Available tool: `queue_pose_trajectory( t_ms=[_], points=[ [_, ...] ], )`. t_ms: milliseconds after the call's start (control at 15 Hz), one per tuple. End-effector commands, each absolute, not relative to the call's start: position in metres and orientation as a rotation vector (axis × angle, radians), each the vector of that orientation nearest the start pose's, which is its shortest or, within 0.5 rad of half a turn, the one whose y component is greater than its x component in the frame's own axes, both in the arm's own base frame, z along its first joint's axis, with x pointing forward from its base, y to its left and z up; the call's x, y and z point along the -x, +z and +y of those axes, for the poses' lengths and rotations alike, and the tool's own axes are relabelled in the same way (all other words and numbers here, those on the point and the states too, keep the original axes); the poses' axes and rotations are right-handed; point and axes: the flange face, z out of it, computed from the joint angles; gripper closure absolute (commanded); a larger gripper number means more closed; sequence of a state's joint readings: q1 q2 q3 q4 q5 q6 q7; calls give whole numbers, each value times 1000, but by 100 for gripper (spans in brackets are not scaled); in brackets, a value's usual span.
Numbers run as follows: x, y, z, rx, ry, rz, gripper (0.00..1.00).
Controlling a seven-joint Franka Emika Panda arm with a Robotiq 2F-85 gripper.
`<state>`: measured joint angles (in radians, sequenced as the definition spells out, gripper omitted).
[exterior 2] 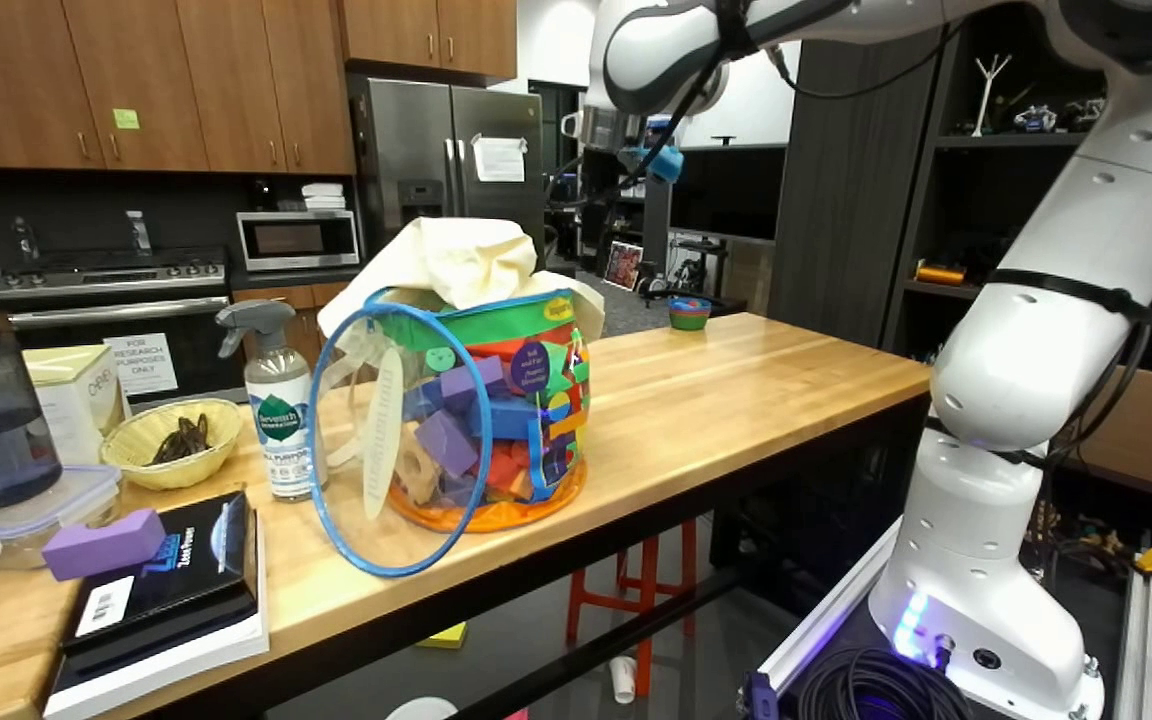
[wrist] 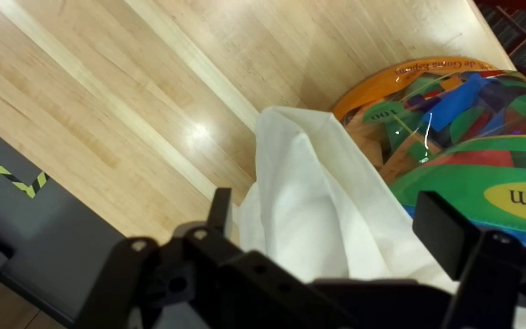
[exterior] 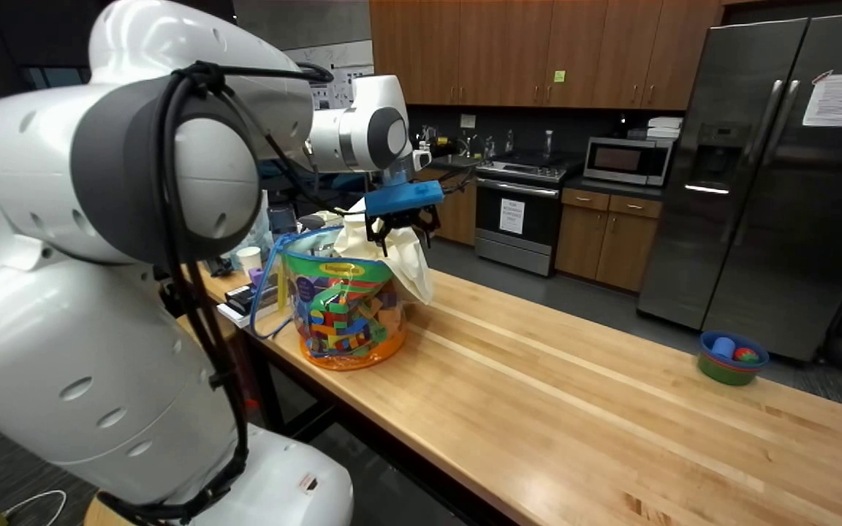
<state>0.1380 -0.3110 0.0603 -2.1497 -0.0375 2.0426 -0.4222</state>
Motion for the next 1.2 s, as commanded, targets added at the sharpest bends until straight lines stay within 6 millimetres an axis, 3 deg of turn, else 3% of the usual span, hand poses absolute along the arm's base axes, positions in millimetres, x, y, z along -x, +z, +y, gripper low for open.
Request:
queue_pose_trajectory(
  t_ms=[0,1133],
  points=[
    [-472,547,94,3044,-314,-992,0],
    [-470,540,92,3044,-321,-988,0]
  ],
)
